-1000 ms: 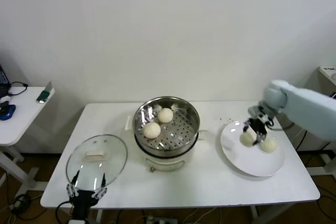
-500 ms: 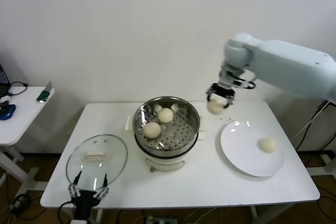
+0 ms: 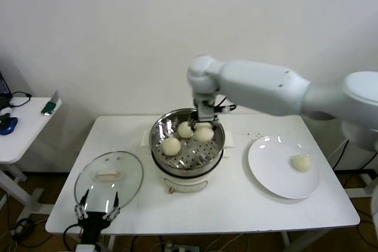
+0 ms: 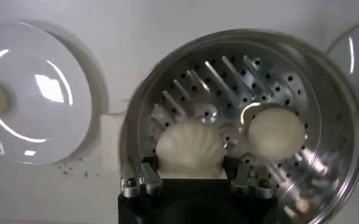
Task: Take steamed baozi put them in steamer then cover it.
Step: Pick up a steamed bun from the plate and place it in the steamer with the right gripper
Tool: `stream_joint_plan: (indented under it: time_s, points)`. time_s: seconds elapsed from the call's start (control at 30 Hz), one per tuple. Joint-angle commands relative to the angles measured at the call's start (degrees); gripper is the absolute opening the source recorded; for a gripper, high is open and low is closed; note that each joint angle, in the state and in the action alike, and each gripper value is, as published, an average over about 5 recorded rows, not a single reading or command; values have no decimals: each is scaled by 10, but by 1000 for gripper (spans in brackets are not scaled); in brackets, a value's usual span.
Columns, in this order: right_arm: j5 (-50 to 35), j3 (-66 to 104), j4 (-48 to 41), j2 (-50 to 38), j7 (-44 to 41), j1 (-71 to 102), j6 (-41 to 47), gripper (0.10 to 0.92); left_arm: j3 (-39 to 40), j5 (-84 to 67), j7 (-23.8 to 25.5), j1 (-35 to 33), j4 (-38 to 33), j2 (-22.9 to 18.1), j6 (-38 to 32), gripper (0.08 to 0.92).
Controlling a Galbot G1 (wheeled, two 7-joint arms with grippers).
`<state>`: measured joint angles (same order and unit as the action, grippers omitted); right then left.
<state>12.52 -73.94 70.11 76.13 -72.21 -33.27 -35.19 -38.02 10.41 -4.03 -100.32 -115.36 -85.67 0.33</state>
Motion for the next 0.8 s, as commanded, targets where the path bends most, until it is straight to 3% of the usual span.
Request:
stream_joint_plan:
  time_s: [0.03,0.8]
  points:
    - [44,7,-8,78,2,55,-29,690,-1,-5,0,-1,3,2,-2,823]
    - [22,-26,33,43,-6,55,-9,723,-4,-12,0,-12,16,3,-11,823]
